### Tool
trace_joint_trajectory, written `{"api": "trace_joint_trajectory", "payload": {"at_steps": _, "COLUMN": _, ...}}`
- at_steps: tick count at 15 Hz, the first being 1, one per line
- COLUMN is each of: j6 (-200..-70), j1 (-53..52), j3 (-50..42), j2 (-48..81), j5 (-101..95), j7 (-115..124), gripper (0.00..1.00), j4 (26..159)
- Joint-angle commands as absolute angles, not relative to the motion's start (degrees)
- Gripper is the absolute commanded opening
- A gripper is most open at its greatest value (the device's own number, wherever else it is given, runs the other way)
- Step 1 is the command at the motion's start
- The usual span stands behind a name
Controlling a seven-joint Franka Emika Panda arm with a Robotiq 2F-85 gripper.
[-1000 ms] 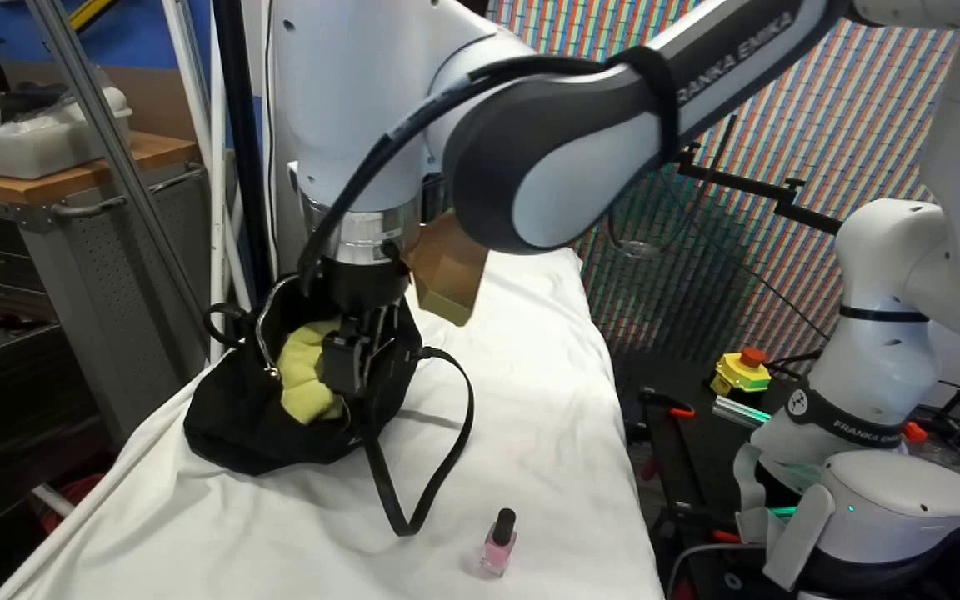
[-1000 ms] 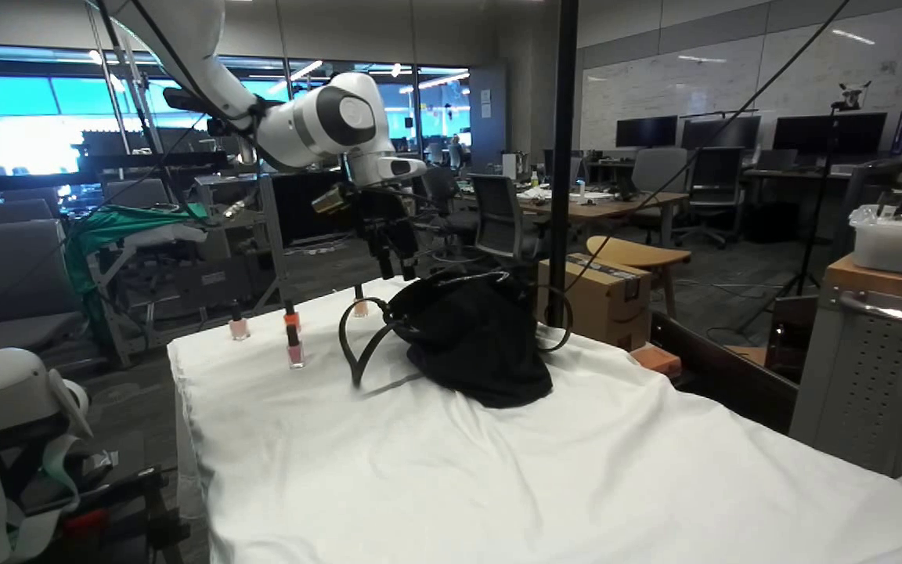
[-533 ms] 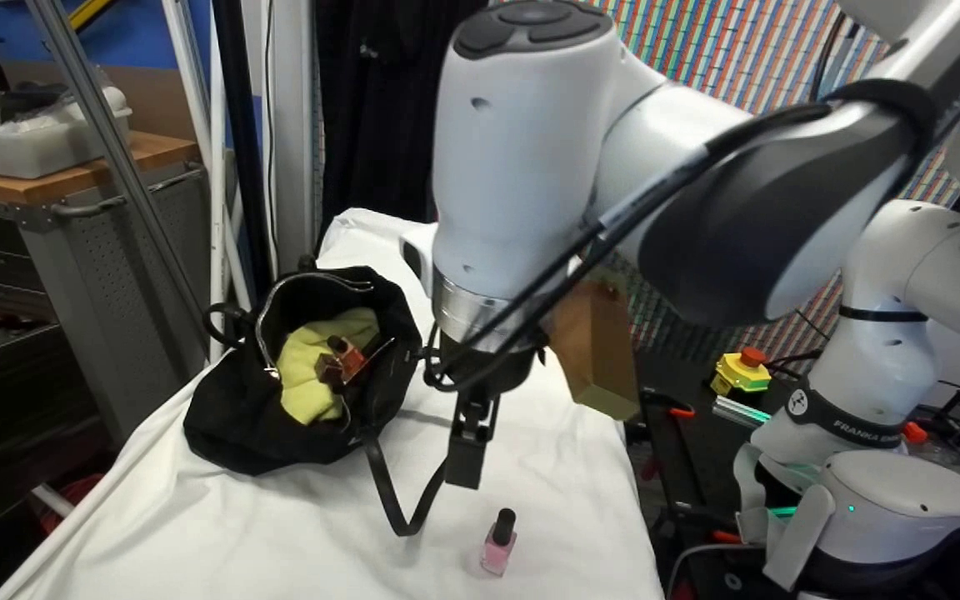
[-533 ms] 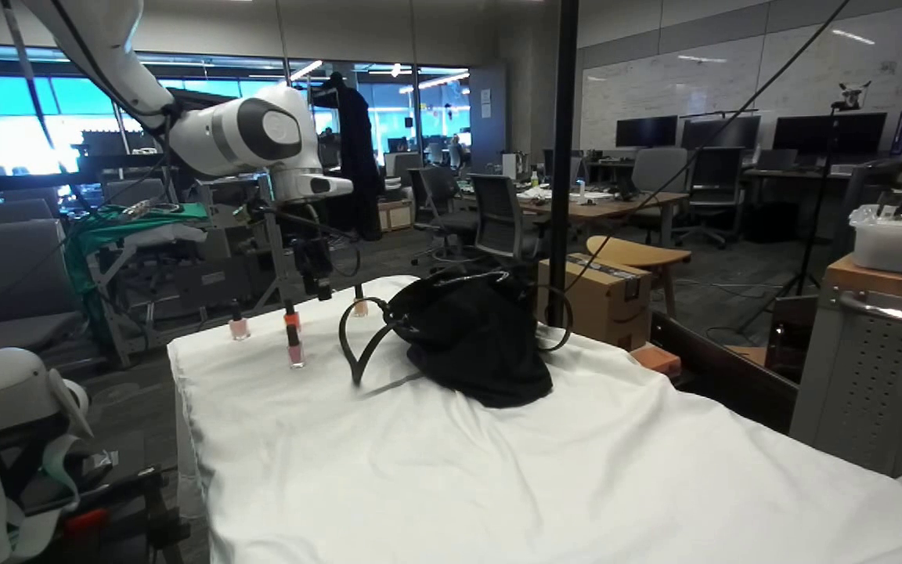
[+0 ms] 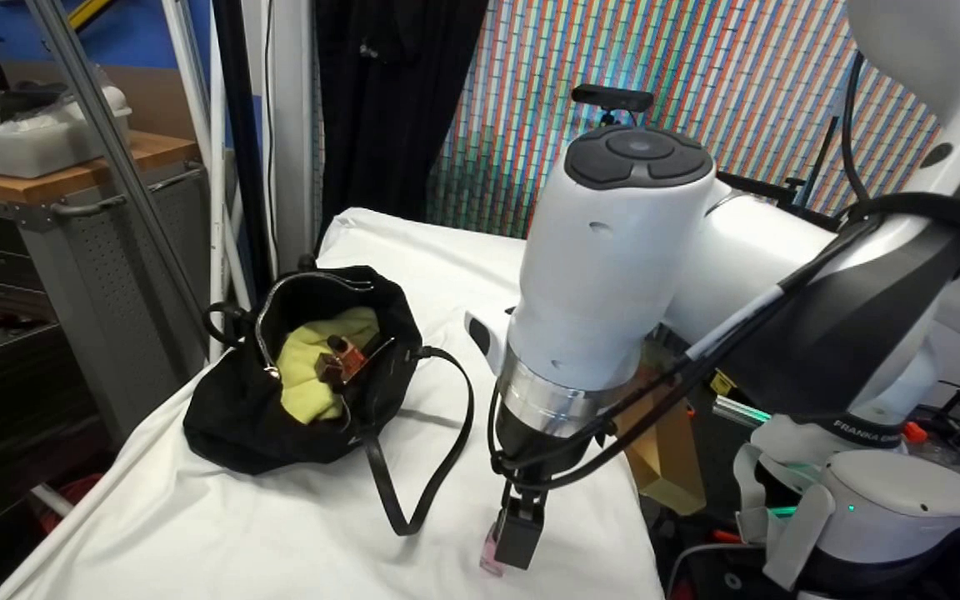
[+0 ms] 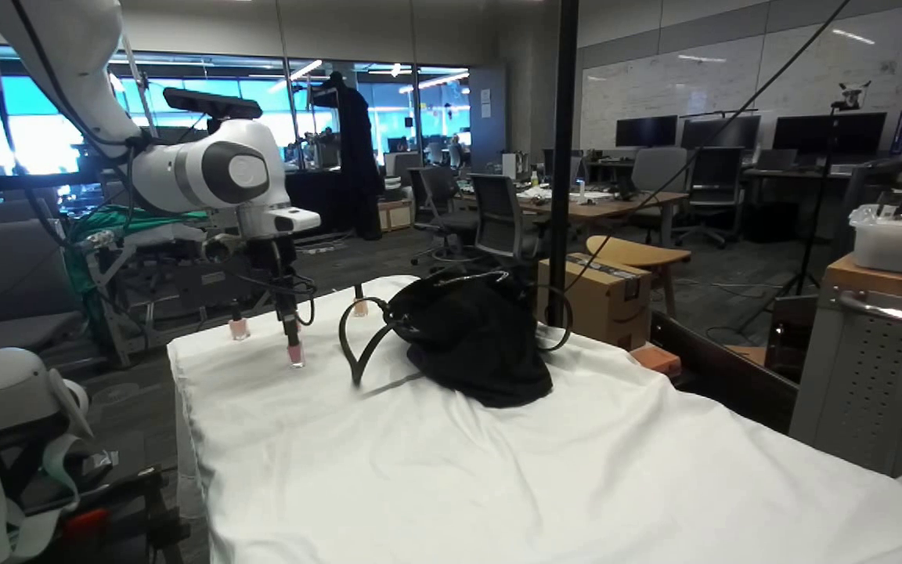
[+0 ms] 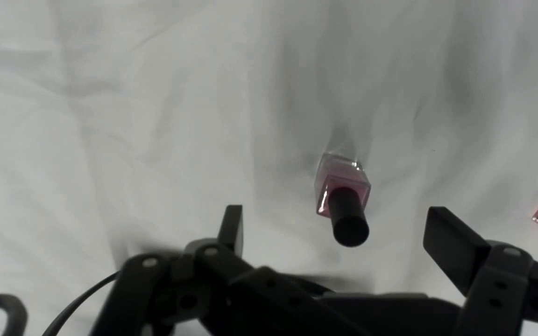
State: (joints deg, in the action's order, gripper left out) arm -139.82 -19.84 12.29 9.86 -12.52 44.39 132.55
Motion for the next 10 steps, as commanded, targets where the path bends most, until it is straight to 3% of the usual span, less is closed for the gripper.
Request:
{"api": "trace_joint_trajectory", "payload": {"at_steps": 1, "j6": -145.8, "j1": -19.28, "j3": 12.77, "j2": 9.64, "j5": -8.49, "j7": 43.32, "gripper": 1.0, "j4": 135.41}}
{"api": "trace_joint_trajectory", "payload": {"at_steps": 10, "j6": -149.57, "j1": -18.0, "j3": 11.93, "j2": 14.88, "j5": -0.73, "j7": 37.53, "gripper": 1.0, "j4": 133.93}}
